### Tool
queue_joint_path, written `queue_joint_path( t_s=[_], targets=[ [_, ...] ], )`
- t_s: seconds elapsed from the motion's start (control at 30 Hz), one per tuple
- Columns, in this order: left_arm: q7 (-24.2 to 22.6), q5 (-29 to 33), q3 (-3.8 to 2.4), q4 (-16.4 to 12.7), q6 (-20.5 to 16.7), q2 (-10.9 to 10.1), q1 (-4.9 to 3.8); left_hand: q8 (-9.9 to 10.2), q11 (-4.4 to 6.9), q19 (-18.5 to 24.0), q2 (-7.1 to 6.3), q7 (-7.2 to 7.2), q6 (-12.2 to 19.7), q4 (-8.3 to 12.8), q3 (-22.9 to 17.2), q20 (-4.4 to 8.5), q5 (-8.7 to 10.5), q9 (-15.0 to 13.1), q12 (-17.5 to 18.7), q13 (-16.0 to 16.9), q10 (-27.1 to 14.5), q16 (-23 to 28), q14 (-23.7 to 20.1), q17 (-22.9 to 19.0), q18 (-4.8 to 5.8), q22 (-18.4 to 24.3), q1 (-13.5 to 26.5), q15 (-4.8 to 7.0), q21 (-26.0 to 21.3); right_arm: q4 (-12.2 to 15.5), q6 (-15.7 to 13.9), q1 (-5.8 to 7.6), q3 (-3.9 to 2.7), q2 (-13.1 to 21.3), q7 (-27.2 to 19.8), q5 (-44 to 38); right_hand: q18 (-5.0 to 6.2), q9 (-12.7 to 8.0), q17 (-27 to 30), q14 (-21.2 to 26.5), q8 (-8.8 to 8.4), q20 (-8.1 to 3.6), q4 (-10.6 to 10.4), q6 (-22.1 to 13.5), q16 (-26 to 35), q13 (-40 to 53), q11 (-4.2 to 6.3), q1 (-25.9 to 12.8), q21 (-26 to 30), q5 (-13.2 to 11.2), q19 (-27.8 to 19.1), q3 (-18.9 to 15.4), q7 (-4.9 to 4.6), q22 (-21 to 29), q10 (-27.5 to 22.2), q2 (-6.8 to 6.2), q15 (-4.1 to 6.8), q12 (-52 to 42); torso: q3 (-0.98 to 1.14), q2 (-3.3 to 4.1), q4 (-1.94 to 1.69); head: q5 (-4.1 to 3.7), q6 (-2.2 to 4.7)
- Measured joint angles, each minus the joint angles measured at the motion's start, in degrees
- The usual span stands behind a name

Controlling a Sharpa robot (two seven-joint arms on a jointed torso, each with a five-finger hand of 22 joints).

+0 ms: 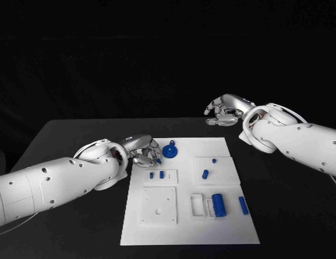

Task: Assemble the parts on the task board

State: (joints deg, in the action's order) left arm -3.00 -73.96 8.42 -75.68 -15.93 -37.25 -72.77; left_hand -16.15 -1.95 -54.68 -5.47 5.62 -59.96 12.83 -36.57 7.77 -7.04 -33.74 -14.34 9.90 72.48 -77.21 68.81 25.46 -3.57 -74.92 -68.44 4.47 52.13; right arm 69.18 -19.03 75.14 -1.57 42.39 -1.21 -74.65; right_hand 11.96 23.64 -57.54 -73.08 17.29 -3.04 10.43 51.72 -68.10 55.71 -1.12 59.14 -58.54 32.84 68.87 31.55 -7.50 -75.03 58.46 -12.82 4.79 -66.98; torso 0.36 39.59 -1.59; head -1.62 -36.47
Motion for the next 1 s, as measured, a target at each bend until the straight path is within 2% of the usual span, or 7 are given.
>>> queue_joint_path(
  t_s=[0.47, 1.0],
  targets=[
    [0.0, -0.3, 0.02, 1.1, 2.1, 0.0, 0.0, 0.0, 0.01, 0.0, -0.22, 0.09, 0.1, 0.1, -0.1, -0.01, 0.0, 0.0, 0.1, 0.0, 0.0, 0.0, 0.1, 0.0, 0.0, 0.0, 0.2, -0.09, 0.0, 0.0, 0.0, -0.1, 0.0, -0.2, 0.0, 0.0, 0.0, 0.0, 0.0, 0.0, 0.0, -0.03, 0.0, 0.0, 0.0, -0.1, 0.0, 0.0, 0.0, 0.0, 0.2, 0.0, -0.03, 0.0, 0.0, 0.0, 0.0, 0.0, 0.01, 0.02, 0.05, 0.01, -0.26],
    [0.0, -2.0, 0.04, 2.5, 2.2, 1.3, 0.02, 0.2, 0.01, 0.0, -0.17, 0.09, 0.1, 0.4, -0.2, -0.03, 0.02, 0.0, 0.2, -0.1, 0.0, -0.2, 0.1, 0.0, 0.0, 0.0, 0.0, -0.11, 0.0, 0.0, 0.0, -0.14, 0.0, -0.2, 0.0, 0.0, 0.0, 0.0, 0.0, 0.0, 0.0, -0.03, 0.0, 0.0, 0.0, 0.0, 0.0, 0.0, 0.0, 0.0, 0.2, 0.0, 0.03, 0.0, 0.0, 0.0, 0.0, 0.0, 0.08, 0.05, 0.12, 0.03, -0.29]
  ],
)
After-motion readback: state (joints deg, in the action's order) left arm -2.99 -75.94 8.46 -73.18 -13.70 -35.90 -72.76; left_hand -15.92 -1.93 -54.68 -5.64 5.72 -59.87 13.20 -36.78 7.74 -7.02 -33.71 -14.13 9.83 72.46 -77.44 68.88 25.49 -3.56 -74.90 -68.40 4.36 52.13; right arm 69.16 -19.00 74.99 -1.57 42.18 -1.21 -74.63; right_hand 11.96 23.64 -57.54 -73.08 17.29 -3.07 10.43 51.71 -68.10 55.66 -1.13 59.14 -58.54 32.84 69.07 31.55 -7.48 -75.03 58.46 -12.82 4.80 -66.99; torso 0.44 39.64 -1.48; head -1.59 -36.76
